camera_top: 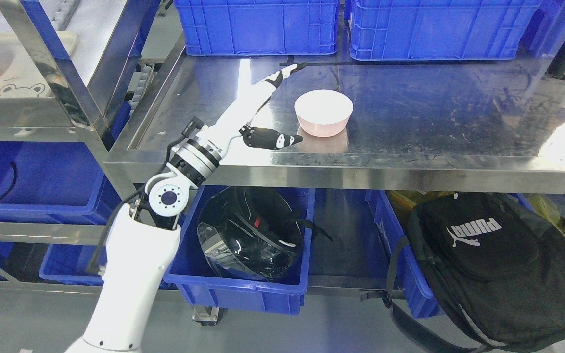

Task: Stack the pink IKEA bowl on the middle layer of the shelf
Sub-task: 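Swing the left hand toward the pink bowl on the steel shelf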

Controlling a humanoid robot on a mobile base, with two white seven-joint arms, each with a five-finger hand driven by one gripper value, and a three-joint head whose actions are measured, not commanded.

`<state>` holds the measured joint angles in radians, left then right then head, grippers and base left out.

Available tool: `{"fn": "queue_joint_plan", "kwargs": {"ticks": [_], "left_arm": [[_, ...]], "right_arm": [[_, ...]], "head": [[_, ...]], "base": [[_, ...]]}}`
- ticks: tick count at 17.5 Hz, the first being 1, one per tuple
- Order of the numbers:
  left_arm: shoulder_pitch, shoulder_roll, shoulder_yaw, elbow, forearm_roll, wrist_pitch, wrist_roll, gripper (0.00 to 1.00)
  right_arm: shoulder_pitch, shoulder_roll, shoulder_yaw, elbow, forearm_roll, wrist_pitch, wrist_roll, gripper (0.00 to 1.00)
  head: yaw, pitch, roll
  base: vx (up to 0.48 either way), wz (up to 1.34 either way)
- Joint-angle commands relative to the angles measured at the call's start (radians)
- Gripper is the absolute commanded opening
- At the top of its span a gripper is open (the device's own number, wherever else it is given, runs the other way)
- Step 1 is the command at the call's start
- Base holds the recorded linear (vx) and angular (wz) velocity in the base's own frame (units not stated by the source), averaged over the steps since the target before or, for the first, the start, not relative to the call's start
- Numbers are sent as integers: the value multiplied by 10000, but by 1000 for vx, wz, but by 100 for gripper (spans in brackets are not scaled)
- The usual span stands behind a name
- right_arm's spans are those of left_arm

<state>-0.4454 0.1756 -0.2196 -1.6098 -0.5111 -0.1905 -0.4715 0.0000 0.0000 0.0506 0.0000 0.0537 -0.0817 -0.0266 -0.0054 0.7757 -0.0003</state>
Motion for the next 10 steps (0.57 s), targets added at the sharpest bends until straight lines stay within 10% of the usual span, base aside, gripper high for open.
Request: {"fn": "queue_joint_plan", "kwargs": {"ticks": [1,10], "left_arm": [[-2048,1588,-1389,-40,-3782,125,-1370,98],[-2341,-756,-1731,327,-5381,141,-4167,98]], "right_arm": [[230,-175,0,-175,0,-11,6,100],[230,-175,0,-175,0,-11,6,100]], "head": [[0,0,0],[0,0,0]], "base": [[0,0],[0,0]]}}
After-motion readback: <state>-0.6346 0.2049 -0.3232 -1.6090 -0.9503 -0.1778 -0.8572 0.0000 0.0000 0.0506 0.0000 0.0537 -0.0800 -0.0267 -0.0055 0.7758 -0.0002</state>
